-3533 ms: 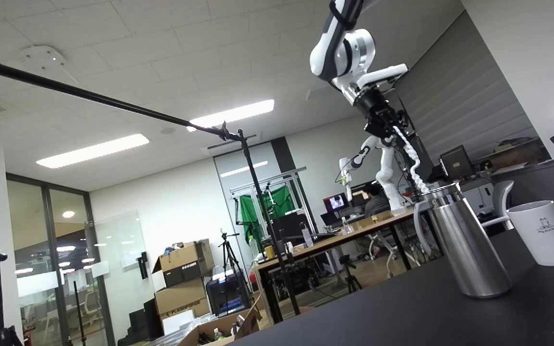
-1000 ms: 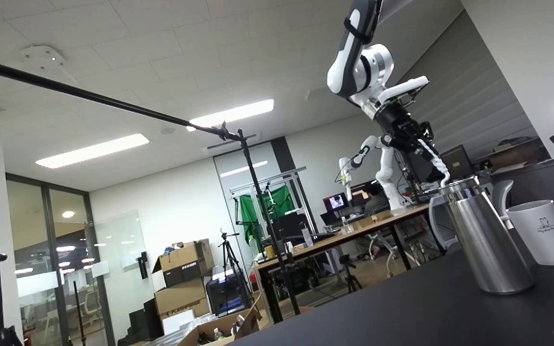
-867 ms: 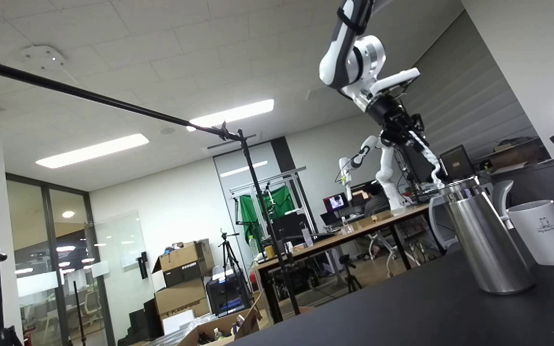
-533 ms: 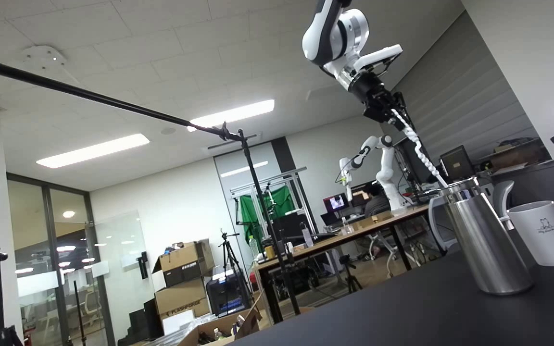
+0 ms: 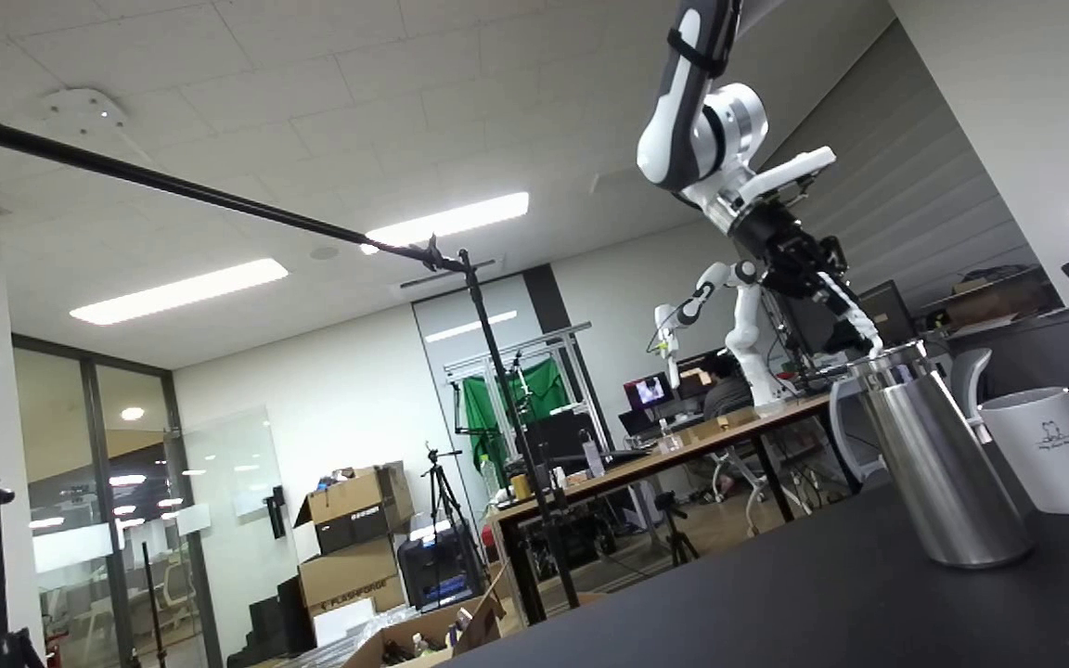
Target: Grab the white rod and move it around in the silver cup.
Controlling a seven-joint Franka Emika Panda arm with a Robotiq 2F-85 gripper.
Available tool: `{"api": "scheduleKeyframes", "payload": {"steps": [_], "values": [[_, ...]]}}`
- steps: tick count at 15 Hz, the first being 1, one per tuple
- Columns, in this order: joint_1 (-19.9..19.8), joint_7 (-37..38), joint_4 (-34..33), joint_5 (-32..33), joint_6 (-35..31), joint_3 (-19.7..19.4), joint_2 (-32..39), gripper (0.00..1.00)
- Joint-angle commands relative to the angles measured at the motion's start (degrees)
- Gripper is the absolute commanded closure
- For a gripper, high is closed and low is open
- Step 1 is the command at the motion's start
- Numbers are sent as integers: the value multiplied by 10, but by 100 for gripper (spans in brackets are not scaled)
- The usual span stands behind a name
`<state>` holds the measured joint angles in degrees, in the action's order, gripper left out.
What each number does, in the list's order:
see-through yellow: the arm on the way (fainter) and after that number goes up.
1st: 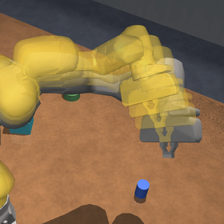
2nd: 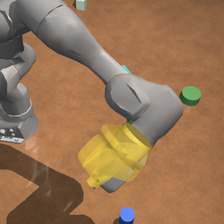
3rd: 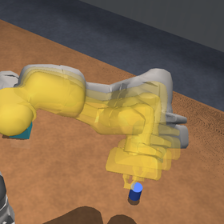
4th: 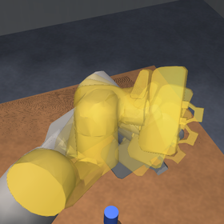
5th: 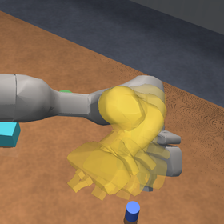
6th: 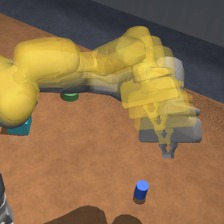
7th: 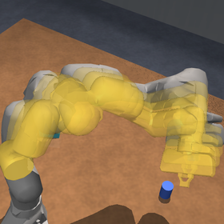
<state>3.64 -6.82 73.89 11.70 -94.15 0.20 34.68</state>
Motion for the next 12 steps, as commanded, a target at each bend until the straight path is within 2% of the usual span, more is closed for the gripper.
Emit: {"api": "scheduleKeyframes", "payload": {"steps": [1,7,12], "values": [[2,15,-15,4,4,-2,16,96],[39,0,-31,46,67,5,-64,96],[41,1,-15,39,55,5,-94,96]]}}
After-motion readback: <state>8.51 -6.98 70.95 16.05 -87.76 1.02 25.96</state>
